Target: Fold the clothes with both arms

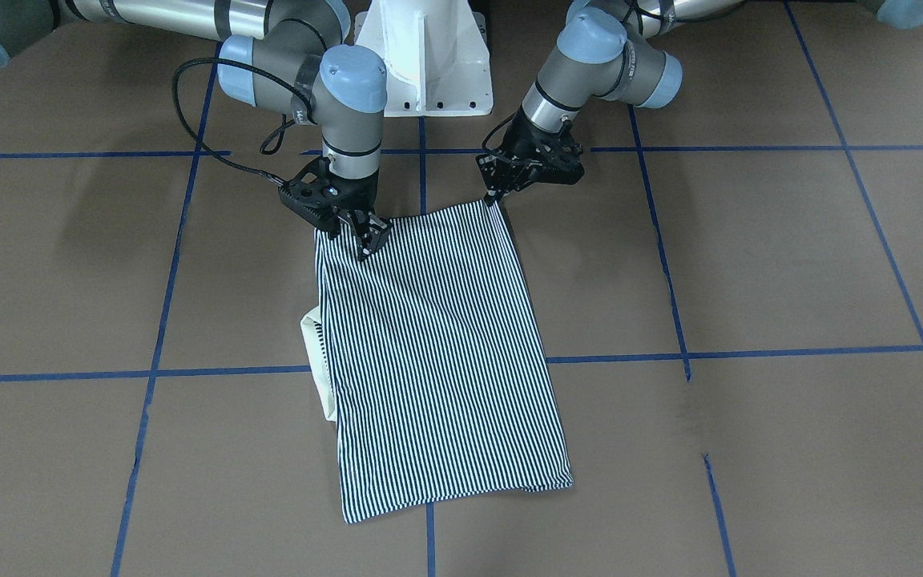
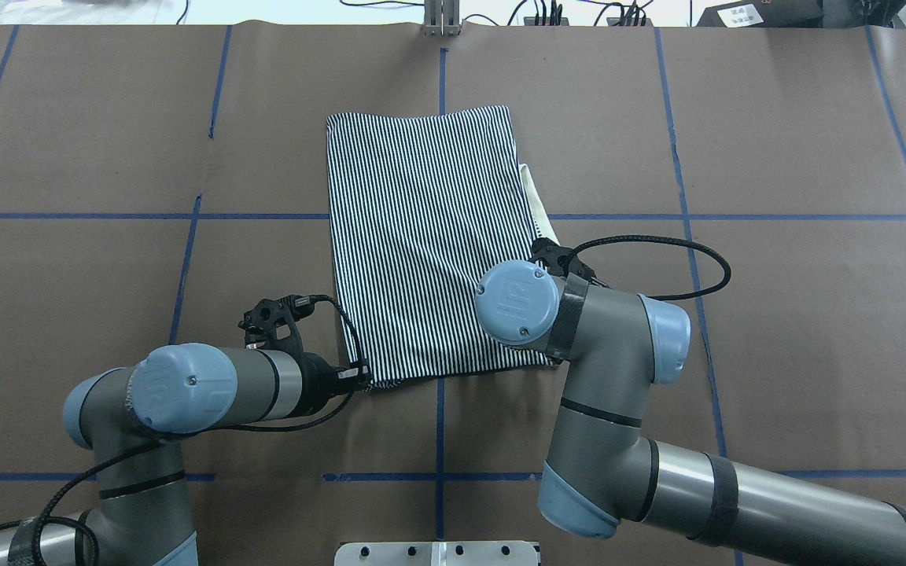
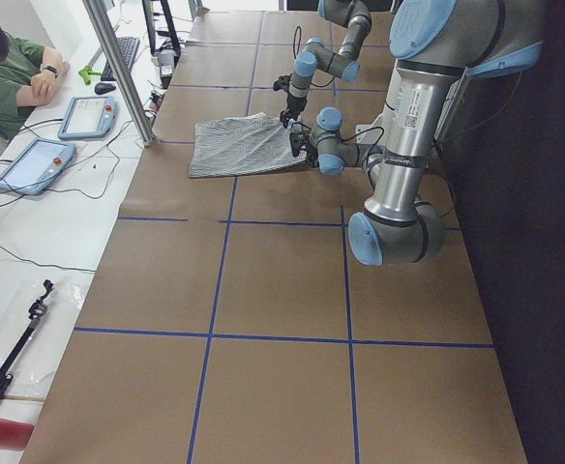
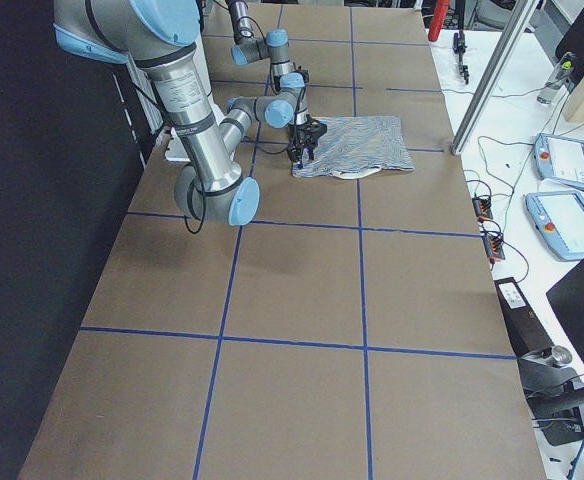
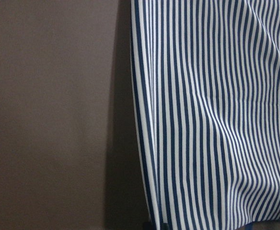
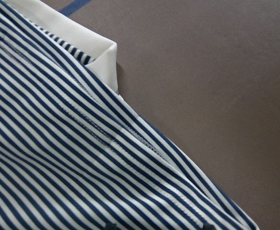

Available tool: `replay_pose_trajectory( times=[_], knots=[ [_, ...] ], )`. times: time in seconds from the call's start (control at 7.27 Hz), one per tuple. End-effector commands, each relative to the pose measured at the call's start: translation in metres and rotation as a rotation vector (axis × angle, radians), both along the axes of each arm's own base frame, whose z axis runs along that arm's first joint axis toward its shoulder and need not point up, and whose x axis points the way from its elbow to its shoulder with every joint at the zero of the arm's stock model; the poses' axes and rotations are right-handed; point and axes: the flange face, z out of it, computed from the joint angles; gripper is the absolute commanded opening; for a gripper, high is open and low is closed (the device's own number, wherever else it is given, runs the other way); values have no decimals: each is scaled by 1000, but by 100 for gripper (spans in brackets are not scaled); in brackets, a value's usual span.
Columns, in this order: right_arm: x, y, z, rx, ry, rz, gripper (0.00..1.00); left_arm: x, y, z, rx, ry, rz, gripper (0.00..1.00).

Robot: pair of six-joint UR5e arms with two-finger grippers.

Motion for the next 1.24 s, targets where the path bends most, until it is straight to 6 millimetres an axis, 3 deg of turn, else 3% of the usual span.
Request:
replay_pose_trajectory(
  times=[0.0,0.41,0.55,0.69,1.1],
  knots=[
    [-2,2,1,-1,2,-3,66,0,0,1,0,-1,1,0],
    [-4,4,4,-2,8,-7,56,0,0,1,0,-1,1,0],
    [-4,4,4,-4,9,-8,46,0,0,0,0,0,1,0],
    [-4,4,3,-6,5,-11,0,0,0,0,0,0,1,0],
    [-4,5,-1,-6,10,-15,0,0,1,-1,0,1,2,0]
  ],
)
